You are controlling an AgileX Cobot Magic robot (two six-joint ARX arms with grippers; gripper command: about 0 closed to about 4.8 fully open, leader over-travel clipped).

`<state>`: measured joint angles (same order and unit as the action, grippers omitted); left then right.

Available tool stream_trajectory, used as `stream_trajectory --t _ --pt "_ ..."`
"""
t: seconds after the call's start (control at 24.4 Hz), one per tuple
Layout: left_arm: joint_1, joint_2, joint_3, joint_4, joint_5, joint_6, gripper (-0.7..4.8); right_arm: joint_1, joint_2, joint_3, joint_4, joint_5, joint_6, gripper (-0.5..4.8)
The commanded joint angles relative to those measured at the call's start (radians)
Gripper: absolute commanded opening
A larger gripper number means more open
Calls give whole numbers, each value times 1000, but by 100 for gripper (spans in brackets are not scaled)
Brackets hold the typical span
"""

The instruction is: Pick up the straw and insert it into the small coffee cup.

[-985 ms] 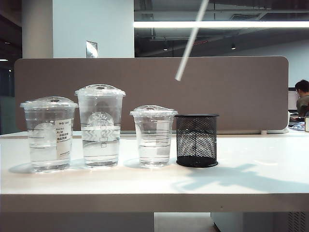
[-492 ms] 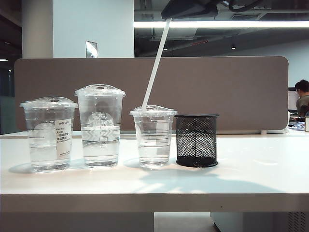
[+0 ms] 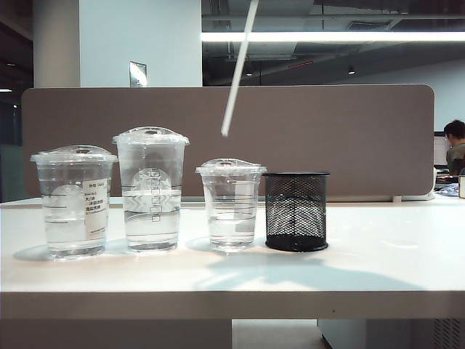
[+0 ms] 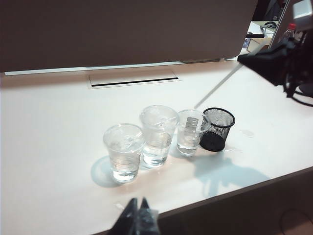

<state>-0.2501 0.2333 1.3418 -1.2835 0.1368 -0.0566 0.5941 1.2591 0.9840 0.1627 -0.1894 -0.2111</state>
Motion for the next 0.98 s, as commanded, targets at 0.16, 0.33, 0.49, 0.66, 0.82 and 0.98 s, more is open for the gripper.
stream_trajectory --t 0.16,0.33,0.49,0.66,0.82,0.98 --pt "3 2 2 5 -2 -3 -4 0 40 3 -73 4 -3 12" --pt "3 2 2 5 -2 -3 -4 1 46 3 -72 1 -2 12" --pt "3 2 2 5 -2 -3 -4 1 45 4 -49 -39 2 11" --pt "3 2 2 5 -2 -3 -4 3 45 5 -53 -39 2 12" --pt "3 2 2 5 -2 -3 -4 5 45 5 -54 -39 6 12" --pt "3 2 2 5 -2 -3 -4 5 58 5 -50 -37 6 12"
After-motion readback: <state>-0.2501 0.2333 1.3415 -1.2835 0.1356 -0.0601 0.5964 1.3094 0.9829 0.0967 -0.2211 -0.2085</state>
